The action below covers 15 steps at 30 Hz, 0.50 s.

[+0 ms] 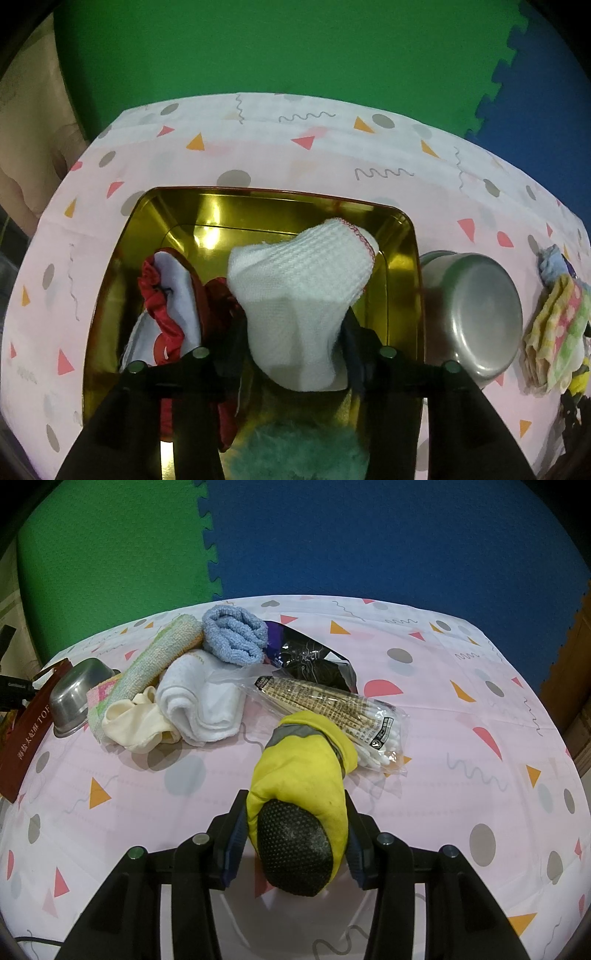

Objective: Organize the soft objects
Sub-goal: 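Carry the white knit sock into the gold tin and open the left tool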

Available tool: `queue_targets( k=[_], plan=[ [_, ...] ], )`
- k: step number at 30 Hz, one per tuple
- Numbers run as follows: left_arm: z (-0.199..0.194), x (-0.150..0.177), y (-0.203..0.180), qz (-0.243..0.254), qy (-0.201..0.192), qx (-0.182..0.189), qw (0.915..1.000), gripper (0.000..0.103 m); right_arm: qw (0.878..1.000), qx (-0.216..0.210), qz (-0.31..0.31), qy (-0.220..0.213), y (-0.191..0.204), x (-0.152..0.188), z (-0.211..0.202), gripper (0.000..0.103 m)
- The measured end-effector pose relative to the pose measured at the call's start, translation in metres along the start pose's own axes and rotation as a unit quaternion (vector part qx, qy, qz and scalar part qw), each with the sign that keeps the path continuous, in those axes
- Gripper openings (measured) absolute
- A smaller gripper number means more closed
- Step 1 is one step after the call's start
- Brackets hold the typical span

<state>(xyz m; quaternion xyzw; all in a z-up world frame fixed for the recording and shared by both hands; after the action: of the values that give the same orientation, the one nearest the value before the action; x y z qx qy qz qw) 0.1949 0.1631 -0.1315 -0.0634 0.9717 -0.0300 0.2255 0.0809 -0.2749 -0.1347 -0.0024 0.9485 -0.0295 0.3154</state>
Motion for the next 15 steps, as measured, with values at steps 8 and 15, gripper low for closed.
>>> queue_targets(
  k=[8, 15],
  plan=[
    [-0.014, 0.002, -0.003, 0.006, -0.014, 0.007, 0.9999, 0.055, 1.0, 0.001, 0.0, 0.0, 0.0, 0.0, 0.0, 0.047],
    [-0.039, 0.009, -0.011, 0.015, -0.038, 0.012, 0.9991, 0.061, 1.0, 0.001, 0.0, 0.0, 0.0, 0.0, 0.0, 0.047]
  ],
)
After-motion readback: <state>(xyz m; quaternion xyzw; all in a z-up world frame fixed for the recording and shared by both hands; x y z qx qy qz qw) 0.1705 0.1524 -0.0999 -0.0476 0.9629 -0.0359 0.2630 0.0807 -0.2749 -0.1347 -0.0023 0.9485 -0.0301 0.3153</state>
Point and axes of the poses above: each gripper's, at about its wrist camera, not at the fingertips, and z roughly the way its jaws point, y to its left, x to its underside, the point moved 4 cm from there along z, roughly the way its jaws point, and after that the axes turned 4 degrees about x, right-handed, at the moved point
